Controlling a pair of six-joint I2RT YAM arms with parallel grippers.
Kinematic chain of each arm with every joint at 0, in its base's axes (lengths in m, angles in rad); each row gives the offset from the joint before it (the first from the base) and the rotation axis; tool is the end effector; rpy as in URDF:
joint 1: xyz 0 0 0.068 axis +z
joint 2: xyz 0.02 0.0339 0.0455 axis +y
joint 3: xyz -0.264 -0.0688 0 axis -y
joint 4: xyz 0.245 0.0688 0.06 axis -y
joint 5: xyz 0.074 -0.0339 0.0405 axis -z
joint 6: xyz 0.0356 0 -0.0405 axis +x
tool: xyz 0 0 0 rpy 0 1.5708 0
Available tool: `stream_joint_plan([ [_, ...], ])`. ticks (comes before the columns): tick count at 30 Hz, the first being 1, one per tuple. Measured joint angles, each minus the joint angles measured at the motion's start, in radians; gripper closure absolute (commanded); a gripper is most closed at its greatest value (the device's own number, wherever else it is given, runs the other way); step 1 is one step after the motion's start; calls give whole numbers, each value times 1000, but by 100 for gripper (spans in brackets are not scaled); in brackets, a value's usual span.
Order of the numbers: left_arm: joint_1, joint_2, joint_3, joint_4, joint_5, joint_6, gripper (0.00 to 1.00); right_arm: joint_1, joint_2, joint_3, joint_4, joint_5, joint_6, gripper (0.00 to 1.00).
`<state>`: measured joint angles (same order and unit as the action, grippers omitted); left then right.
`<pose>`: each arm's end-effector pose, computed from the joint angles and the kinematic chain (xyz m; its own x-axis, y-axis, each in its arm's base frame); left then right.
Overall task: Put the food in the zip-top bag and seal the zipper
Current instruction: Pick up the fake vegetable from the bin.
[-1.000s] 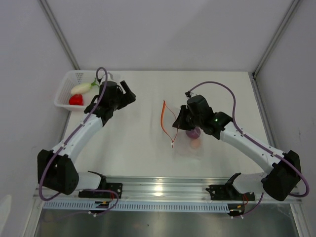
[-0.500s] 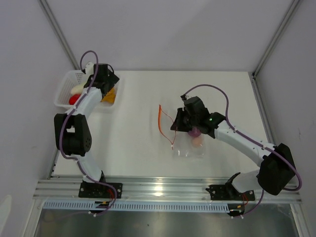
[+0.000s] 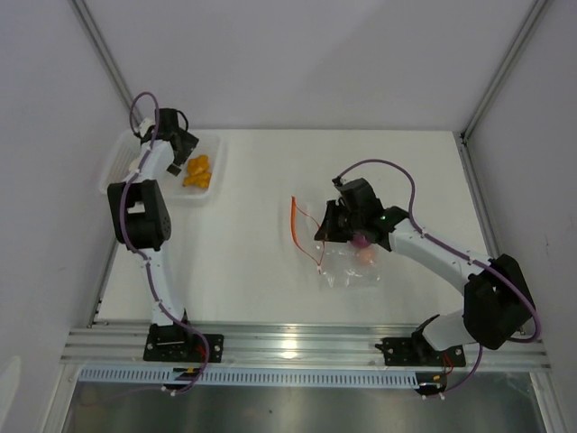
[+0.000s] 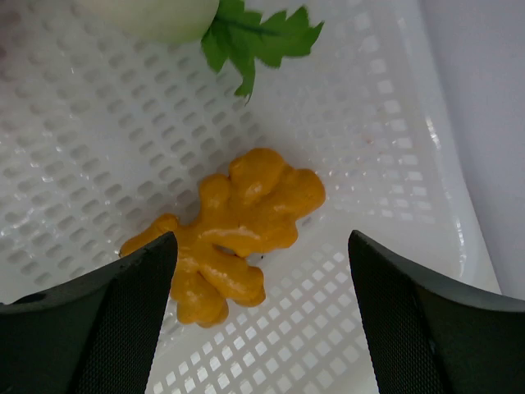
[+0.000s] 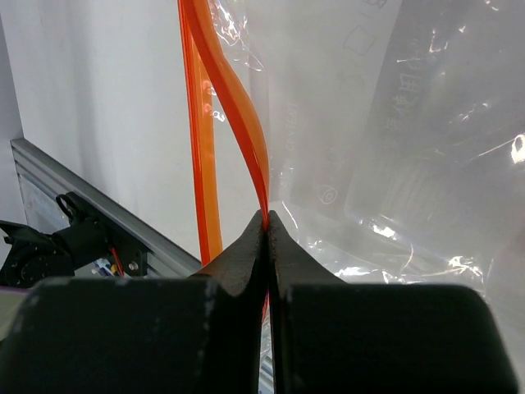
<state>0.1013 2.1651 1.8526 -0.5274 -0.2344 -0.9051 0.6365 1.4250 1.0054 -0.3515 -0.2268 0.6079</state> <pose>0.4886 0.0580 0.2331 -0.2588 -0.7952 -0.5483 -0.7386 0.5287 -0.4182 0.2428 0.1894 0.2539 -0.8649 0.0528 -0.4992 -0.2618 0.8011 0.5382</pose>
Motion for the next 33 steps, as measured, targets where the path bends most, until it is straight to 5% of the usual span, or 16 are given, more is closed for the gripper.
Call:
stream_joint_plan([
  [14, 23, 151, 161, -383, 56, -304, 14, -19, 6, -48, 48, -26, -3, 100],
  [33, 36, 167, 156, -461, 62, -490, 24, -30, 34, -64, 87, -42, -2, 100],
])
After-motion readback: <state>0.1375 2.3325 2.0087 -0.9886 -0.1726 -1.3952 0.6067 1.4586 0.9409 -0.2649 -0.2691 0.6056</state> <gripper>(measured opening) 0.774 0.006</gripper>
